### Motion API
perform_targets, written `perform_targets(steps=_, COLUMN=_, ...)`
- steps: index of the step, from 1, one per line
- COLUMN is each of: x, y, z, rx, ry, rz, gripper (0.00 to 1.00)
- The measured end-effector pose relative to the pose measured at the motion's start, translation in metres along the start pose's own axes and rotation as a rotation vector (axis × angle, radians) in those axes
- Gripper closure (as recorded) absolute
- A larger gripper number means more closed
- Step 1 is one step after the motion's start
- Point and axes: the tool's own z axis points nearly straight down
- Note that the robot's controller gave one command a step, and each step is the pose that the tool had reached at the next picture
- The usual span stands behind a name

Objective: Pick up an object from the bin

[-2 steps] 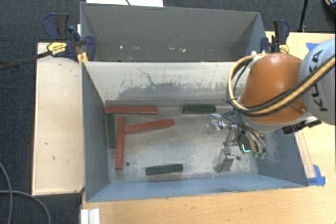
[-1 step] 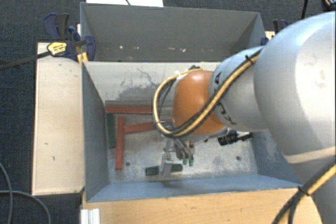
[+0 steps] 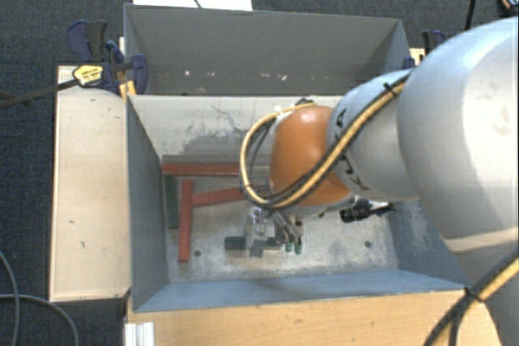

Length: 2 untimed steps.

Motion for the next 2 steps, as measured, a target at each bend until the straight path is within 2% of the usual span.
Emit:
perform_targets(steps=1, x=-0.0465, y=0.0037, z=-0.1284, rx=-0.002, ry=-0.012, rz=-0.019, gripper=1.00)
perform_targets(steps=2, x=-0.0440, y=0.0029, z=-0.1236, rx=0.002, ry=-0.002, rz=-0.022, gripper=0.00)
